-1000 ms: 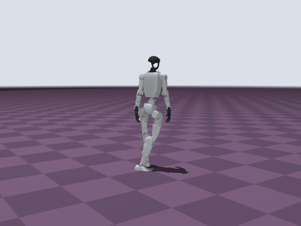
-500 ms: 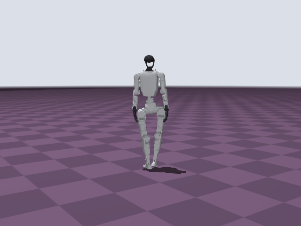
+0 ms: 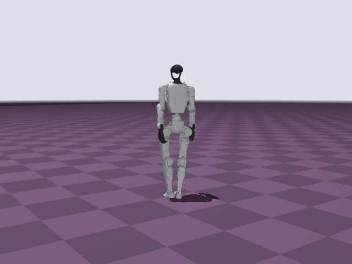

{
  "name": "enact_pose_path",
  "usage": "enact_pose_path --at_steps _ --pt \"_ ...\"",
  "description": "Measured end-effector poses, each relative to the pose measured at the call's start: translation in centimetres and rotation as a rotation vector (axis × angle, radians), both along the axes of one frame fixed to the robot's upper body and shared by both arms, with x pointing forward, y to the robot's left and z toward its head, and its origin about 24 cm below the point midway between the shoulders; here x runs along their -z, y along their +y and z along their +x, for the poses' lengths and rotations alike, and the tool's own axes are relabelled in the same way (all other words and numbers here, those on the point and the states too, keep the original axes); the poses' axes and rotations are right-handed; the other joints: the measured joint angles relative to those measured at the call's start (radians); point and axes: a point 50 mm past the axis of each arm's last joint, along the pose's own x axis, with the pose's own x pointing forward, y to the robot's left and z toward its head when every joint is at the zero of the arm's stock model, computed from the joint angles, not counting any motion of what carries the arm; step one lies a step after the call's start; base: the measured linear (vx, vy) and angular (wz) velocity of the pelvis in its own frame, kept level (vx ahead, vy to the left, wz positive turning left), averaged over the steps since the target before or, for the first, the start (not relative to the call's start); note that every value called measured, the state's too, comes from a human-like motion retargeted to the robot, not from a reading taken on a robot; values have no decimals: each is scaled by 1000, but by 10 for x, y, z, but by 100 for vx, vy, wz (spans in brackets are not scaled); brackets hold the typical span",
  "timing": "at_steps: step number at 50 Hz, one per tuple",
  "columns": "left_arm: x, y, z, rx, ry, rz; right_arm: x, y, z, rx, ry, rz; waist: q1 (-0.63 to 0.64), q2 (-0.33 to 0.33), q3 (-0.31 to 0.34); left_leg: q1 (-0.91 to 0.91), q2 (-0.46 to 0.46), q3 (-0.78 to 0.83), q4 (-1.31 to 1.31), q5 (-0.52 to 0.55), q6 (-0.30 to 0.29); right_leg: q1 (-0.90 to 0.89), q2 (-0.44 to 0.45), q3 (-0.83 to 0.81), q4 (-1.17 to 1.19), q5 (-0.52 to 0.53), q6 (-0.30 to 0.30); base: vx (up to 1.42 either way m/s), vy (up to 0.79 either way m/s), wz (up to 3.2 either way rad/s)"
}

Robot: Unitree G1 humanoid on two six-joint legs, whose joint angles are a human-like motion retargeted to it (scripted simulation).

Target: In place motions

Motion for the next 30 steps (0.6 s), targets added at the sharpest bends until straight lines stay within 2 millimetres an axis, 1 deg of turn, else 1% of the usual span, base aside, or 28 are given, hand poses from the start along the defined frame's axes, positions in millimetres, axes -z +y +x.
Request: enact_pose_path --at_steps 5,8,10,13,16,18,20,21,22,23,25,26,27,28,30 --pt "1 -5 7 -29 -33 -4 2 5 -6 -72 40 12 33 -21 2 -3 -4 8 61 -22 -25 -1 -14 32 20 -5 9 -5 -1 -18" --pt "1 -12 6 -29 -22 -20 3 7 -14 -130 68 4 11 -11 -14 -8 -5 -11 86 -13 -44 -18 -18 42 30 1 15 -8 5 -17" --pt "1 -15 6 -20 -19 -24 4 8 -19 -163 87 6 -12 -3 -19 -13 -13 -45 103 -1 -52 -33 -23 52 39 8 18 -8 8 -36" --pt "2 -17 10 7 -29 -18 6 9 -31 -174 115 17 -10 -5 -20 -30 -43 -137 141 5 -40 -58 -36 110 56 25 23 -9 8 -113" --pt "2 -15 15 35 -43 -11 7 7 -47 -156 142 21 22 -10 -5 -24 -74 -259 149 -3 -44 -71 -34 194 67 53 24 -5 8 -190" --pt "2 -14 17 50 -46 -8 8 4 -59 -131 171 0 67 -7 5 -10 -78 -290 136 -10 -58 -80 -12 274 72 79 20 -3 11 -284" --pt "2 -10 18 66 -41 -1 8 -2 -72 -100 204 -44 140 3 11 -10 -55 -191 118 -22 -55 -91 32 391 77 112 17 -3 12 -365" --pt "2 -8 17 75 -36 6 8 -6 -77 -86 217 -71 170 4 12 -19 -41 -102 110 -31 -21 -97 49 451 82 129 19 -4 13 -327" --pt "2 -6 16 86 -30 12 8 -10 -82 -71 230 -95 167 11 9 -20 -24 -40 94 -40 6 -104 62 481 85 141 20 -6 11 -158" --pt "1 -3 16 101 -26 17 7 -13 -87 -53 242 -115 101 30 0 -2 0 -31 65 -47 16 -111 65 447 83 148 20 -11 11 9" --pt "1 4 17 117 -26 23 6 -21 -90 -26 258 -141 -51 82 -21 33 35 -84 5 -53 0 -151 83 372 94 155 15 -21 17 90" --pt "1 7 18 111 -31 28 5 -24 -89 -19 259 -147 -94 93 -23 22 43 -90 0 -51 -6 -174 92 379 109 156 9 -28 24 -31" --pt "0 11 20 104 -37 36 5 -26 -87 -10 258 -153 -127 100 -23 14 52 -75 -6 -50 -11 -193 103 392 120 159 1 -30 26 -151" --pt "0 17 21 96 -44 49 4 -28 -85 2 253 -156 -141 102 -18 12 65 -21 -11 -54 -12 -204 117 415 127 162 -8 -30 25 -189" --pt "-2 30 22 92 -55 79 4 -30 -81 43 240 -155 -168 107 3 26 73 26 -30 -60 -6 -214 129 415 129 159 -31 -29 22 -201"
